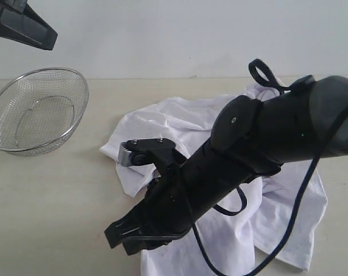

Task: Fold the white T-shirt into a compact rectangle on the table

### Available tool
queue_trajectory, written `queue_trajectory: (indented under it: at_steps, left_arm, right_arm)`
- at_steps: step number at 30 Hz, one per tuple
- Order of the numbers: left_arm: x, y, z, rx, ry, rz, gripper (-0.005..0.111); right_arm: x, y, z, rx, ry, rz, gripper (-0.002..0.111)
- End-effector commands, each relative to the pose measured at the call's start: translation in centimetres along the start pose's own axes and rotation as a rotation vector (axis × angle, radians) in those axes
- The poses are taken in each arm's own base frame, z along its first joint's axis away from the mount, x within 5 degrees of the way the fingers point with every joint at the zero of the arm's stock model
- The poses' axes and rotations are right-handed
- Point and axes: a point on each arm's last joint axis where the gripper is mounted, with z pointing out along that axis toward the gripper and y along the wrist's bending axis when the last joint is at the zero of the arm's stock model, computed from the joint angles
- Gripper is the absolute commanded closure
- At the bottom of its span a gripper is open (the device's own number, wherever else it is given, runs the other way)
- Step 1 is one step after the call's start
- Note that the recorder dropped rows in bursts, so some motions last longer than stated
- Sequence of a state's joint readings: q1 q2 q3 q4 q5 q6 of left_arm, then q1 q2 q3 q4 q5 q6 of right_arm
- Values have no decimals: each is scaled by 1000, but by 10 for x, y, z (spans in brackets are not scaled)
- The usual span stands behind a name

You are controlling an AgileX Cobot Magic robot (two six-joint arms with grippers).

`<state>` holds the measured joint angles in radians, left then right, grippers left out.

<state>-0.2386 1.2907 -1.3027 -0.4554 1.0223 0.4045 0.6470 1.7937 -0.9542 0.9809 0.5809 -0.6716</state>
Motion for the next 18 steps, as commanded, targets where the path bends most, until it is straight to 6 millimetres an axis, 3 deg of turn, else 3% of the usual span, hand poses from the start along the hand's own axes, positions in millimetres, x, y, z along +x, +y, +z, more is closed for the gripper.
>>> queue_trajectory:
  at_steps: [1, 3, 5, 8, 10, 12, 15, 18]
  left_arm:
    - [0, 0, -2, -6, -7, 10, 102]
    - [0, 0, -2, -6, -7, 10, 102]
    - [0, 0, -2, -6, -7, 10, 102]
    - [0, 0, -2, -6, -7, 10, 102]
    - [1, 0, -2, -4, -3, 10, 102]
    - [1, -1, -2, -3, 1, 10, 102]
    - [1, -1, -2, -3, 1, 10, 102]
    - [0, 0, -2, -6, -7, 10, 102]
  right_arm:
    - [-1, 2, 0, -19, 17, -26, 51]
    - [0, 3, -1, -25, 31, -24, 50]
    - [0, 6, -6, -16, 27, -32, 59]
    - [-4, 10, -32, 52, -33, -70, 61]
    - [-8, 1, -56, 112, -73, -22, 61]
    - [-8, -15, -88, 182, -97, 33, 61]
    - [6, -62, -130, 356, -46, 235, 61]
    - [15, -79, -136, 389, -15, 305, 61]
